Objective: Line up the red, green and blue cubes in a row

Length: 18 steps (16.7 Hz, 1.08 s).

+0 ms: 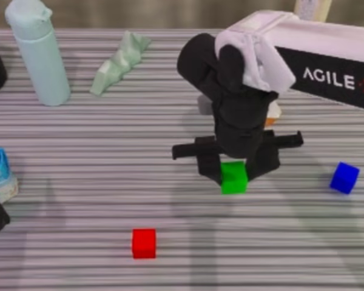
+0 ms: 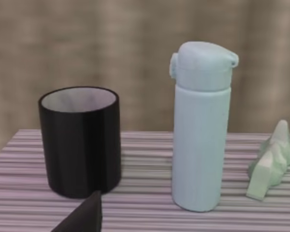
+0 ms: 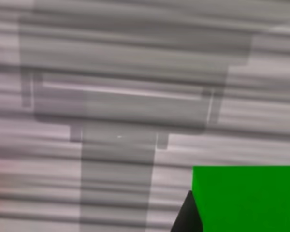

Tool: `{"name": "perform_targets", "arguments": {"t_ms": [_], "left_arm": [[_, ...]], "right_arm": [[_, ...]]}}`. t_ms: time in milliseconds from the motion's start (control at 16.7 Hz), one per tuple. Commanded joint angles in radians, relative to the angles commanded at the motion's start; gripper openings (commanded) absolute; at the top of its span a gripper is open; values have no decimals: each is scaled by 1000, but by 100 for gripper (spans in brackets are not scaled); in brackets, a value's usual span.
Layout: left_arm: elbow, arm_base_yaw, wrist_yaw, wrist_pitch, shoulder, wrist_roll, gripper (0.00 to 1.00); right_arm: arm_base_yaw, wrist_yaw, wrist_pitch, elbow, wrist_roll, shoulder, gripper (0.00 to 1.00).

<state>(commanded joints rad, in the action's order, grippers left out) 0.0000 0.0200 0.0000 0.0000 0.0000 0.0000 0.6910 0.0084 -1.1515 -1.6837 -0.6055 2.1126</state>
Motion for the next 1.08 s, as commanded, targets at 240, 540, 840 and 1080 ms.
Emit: {"name": "perform_targets", "arguments": {"t_ms": [240,540,840,1080], "left_arm": [[0,0,0,0,0,0,100],[0,0,0,0,0,0,100],[0,0,0,0,0,0,100],[0,0,0,0,0,0,100]], "right_arm": [[151,4,40,124,-232,-96,0],[198,7,56,165,-293,-132,0],[195,6,95,193,-292,-115,0],[198,6,255,285,-296,-63,0]]}}
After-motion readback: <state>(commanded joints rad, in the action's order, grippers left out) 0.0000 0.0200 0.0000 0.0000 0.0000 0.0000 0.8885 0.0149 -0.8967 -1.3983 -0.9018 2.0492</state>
